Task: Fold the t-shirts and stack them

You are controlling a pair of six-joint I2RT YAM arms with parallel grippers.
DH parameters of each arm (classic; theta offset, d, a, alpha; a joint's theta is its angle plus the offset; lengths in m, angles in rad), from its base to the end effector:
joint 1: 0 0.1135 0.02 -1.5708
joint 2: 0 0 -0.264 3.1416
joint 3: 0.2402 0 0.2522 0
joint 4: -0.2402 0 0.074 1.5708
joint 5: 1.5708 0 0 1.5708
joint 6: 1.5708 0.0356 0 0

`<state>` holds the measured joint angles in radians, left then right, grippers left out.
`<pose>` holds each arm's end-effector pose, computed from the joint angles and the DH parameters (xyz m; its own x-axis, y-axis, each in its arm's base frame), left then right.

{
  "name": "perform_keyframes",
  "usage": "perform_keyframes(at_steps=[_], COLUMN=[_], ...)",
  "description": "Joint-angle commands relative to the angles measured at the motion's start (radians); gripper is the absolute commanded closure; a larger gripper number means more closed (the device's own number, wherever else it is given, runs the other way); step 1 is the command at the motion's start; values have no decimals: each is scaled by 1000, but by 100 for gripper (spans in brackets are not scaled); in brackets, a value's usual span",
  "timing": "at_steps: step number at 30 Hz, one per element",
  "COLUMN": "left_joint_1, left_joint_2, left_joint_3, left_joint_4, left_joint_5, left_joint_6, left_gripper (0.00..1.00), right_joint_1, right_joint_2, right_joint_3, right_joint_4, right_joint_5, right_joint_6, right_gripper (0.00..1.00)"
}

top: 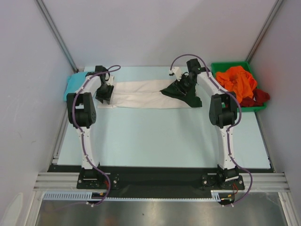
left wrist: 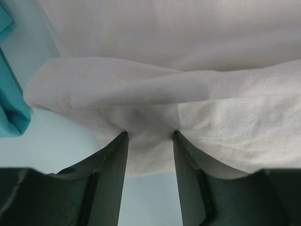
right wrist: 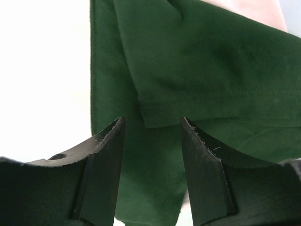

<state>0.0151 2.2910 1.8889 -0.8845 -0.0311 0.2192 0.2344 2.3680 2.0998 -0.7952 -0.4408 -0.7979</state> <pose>0.4737 0.0083 0.1661 -0.9420 0.2032 -0.2672 0.1855 0.9785 0.0901 0.4950 0.1338 0.1981 -0.2988 -0.7370 -0.6062 -0.8960 0.4353 -0.0875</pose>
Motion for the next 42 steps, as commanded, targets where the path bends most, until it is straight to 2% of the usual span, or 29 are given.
perform_keyframes(at_steps=[1, 13, 14, 17, 18, 21, 27, 32, 36, 39, 40, 41, 42], left_joint_1=[-4, -6, -6, -6, -6, -6, -6, -6, -6, -6, -6, -6, -6], left_joint_2=[19, 24, 24, 22, 22, 21, 13, 4, -11, -18, -21, -24, -27], left_joint_3=[-13, -8, -7, -7, -8, -10, -17, -33, -50, -54, -59, -59, -59], left_joint_4=[4, 9, 9, 10, 12, 12, 15, 18, 21, 21, 21, 22, 21], left_joint_5=[-27, -33, -33, -35, -35, -35, -32, -32, -29, -26, -26, -26, -24], left_joint_6=[19, 17, 16, 16, 16, 14, 12, 11, 14, 14, 14, 14, 16], left_gripper=[52, 52, 52, 53, 53, 53, 53, 53, 53, 53, 53, 53, 53], right_joint_1=[6, 13, 13, 17, 20, 22, 43, 97, 137, 152, 152, 154, 154], right_joint_2=[11, 39, 39, 43, 43, 31, -12, -16, 57, 80, 76, 74, 66], right_joint_3=[48, 63, 63, 72, 74, 74, 75, 94, 196, 207, 207, 207, 206], right_joint_4=[17, 5, 7, 11, 23, 69, 149, 238, 309, 402, 422, 453, 464], right_joint_5=[22, 51, 51, 62, 68, 93, 137, 195, 264, 313, 324, 338, 373], right_joint_6=[0, -3, -3, -1, 2, 19, 9, -41, -87, -75, -51, -35, -23], right_gripper=[46, 52, 54, 74, 83, 95, 100, 100, 100, 97, 94, 68, 59])
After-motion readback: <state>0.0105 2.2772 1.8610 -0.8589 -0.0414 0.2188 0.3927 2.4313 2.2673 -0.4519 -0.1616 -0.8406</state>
